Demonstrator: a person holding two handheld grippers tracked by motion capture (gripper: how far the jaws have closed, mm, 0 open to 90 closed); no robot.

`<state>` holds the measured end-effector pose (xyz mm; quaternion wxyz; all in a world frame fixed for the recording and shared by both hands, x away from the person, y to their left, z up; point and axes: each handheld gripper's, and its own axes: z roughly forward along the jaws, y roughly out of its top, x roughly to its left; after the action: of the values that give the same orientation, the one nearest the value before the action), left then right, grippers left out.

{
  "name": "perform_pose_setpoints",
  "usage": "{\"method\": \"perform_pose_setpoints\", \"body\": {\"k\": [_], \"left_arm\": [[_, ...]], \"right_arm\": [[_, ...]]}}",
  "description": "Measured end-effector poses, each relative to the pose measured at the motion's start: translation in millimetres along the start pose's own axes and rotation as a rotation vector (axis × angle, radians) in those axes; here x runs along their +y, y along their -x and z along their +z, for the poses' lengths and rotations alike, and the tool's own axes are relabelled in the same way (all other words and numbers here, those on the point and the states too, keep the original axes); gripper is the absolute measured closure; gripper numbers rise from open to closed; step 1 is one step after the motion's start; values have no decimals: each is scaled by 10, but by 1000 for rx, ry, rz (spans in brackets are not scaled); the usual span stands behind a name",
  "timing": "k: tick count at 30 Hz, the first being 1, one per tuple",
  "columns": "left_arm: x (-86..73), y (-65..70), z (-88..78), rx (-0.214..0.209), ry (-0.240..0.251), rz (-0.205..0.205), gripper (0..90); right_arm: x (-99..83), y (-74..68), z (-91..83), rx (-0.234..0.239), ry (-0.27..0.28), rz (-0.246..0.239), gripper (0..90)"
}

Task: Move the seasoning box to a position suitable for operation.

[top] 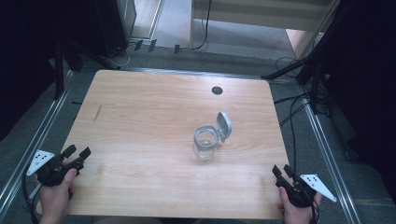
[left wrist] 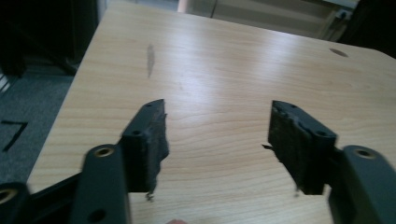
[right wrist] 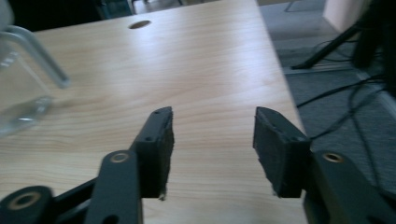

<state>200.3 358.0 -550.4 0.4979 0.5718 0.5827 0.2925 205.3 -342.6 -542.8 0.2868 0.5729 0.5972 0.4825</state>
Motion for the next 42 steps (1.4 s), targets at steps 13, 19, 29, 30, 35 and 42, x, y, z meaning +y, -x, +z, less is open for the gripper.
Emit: {"method": "perform_pose_setpoints", "body": {"k": [13,19,29,30,35,42], "left_arm": [[134,565,273,-167,-137,93,763],[142,938,588,-277,-227,127,876],[278,1750,1183,-401,-244,149,900],[283,1809,1226,-408,-246,152,900],[367,2133,1482,-452,-254,163,900],[485,2423,1772,-521,-241,171,900]], "right_arm": [[103,-700,200,160,-63,-67,825],[158,-1013,382,242,-90,-79,900],[230,-1434,679,304,-104,-80,900],[230,-1457,694,304,-105,-75,900],[243,-1551,753,305,-102,-54,900],[237,-1631,755,249,-105,-79,900]]}}
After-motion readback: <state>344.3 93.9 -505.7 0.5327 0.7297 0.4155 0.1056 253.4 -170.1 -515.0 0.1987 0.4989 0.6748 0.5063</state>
